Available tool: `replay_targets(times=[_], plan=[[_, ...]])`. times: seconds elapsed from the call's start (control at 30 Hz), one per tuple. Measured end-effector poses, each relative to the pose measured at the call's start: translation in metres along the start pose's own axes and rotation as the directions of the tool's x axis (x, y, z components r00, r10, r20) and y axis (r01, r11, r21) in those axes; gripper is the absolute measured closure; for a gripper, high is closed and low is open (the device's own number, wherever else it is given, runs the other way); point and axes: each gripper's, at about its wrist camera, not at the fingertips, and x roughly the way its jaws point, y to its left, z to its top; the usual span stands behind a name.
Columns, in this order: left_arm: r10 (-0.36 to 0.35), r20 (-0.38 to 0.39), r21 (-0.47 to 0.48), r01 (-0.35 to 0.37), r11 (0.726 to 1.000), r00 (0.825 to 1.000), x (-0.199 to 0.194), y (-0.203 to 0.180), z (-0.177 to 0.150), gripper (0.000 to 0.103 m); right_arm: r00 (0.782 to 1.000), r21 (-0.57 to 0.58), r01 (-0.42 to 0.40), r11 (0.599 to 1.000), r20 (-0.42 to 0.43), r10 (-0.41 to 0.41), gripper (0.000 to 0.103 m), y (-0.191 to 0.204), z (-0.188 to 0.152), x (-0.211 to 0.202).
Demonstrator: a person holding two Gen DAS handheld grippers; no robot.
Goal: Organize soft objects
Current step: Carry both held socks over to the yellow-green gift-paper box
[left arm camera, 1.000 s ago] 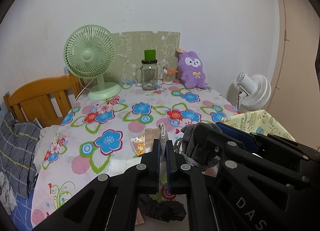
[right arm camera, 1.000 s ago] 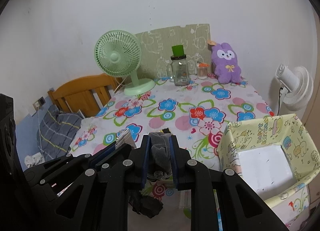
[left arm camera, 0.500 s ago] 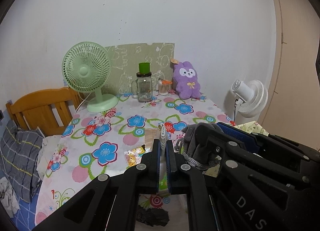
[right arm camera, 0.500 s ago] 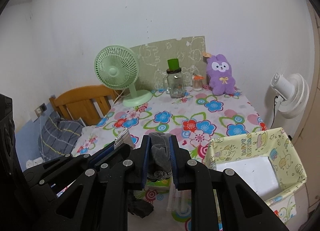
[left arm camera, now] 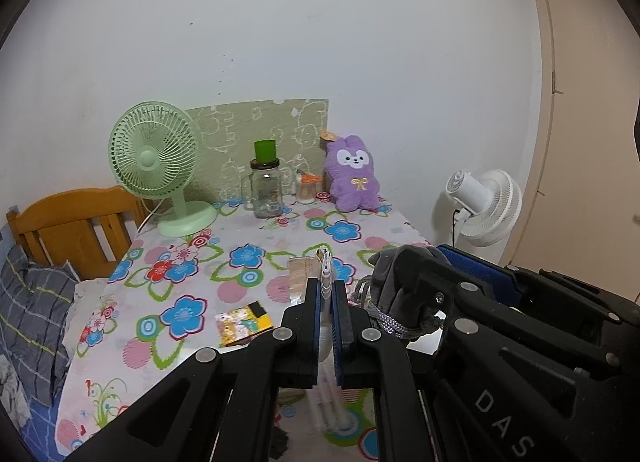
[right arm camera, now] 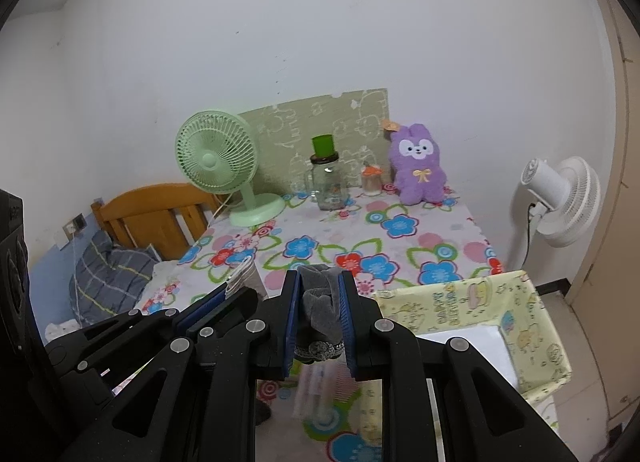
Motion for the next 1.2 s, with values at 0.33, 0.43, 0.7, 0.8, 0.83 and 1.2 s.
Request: replay_targets(times=[0.33,0.43,0.7,0.8,0.83,1.2], plan=[[-0.022,0.014,0.026,0.022,0.999,1.0,0.004,-0.032,0.005,0.101,0.999,0.015,0.03,0.999,0.021,-0.031,0.081,-0.03,0.001,-0.013],[-0.031,0.017,0.033,0.031,0.999,0.999,0.006,-0.04,0.006,0.101,0.999,0.021,0.041,0.999,0.03,-0.042,0.081,-0.04,0.003,-0.016],[-0.066,0.012,0.054,0.065,0.996,0.998,0.019,-0.064,0.009,0.101,0.996,0.04,0.075,0.996,0.039,-0.076,0.081,-0.067,0.003,-0.021],[-0.081,0.004,0.063,0.081,0.995,0.997,0.025,-0.074,0.01,0.101,0.995,0.05,0.088,0.995,0.036,-0.09,0.081,-0.078,0.002,-0.019],[-0.087,0.001,0.068,0.087,0.994,0.996,0.028,-0.077,0.01,0.101,0.995,0.053,0.094,0.994,0.035,-0.096,0.081,-0.082,0.001,-0.019],[-0.139,-0.037,0.089,0.141,0.986,0.99,0.058,-0.106,0.005,0.101,0.989,0.079,0.143,0.987,0.012,-0.145,0.081,-0.119,-0.006,-0.005]])
